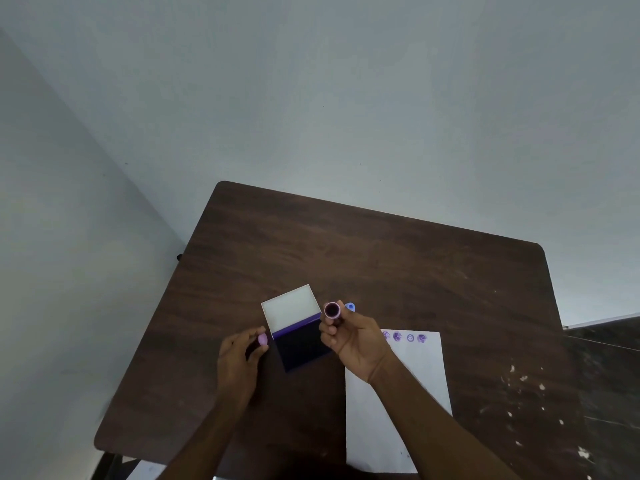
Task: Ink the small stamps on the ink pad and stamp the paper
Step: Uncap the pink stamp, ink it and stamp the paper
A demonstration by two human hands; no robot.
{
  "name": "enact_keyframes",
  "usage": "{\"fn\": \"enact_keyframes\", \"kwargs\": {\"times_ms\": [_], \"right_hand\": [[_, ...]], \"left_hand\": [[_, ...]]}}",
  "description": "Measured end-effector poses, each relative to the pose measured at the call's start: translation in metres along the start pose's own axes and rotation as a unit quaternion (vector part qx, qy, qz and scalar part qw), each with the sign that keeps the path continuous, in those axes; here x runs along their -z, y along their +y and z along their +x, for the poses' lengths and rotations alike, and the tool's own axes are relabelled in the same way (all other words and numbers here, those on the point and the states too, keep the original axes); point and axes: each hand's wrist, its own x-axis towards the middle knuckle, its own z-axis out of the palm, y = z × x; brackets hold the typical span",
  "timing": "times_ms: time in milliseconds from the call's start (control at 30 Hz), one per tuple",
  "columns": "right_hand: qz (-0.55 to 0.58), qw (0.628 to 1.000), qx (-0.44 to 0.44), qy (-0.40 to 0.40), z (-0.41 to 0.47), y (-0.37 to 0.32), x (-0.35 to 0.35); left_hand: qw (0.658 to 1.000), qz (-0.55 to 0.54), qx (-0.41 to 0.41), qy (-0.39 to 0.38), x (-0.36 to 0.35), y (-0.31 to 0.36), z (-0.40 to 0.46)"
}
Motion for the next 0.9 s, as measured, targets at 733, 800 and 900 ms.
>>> {"fn": "enact_keyframes", "kwargs": {"times_ms": [733, 800, 900], "right_hand": [[0.009, 1.0, 0.003, 0.014, 0.0015, -0.0022, -0.0052], [0.007, 1.0, 0.002, 0.011, 0.0018, -0.0019, -0.0045], [0.007, 1.0, -0.001, 0.011, 0.0026, -0.0017, -0.0031]], "left_hand": [[1.0, -0.006, 0.001, 0.017, -0.0068, -0.0077, 0.0038], [0.999, -0.001, -0.003, 0.034, -0.007, -0.0077, 0.0044], [0.999, 0.0, 0.008, 0.037, -0.007, -0.0084, 0.0056]]}}
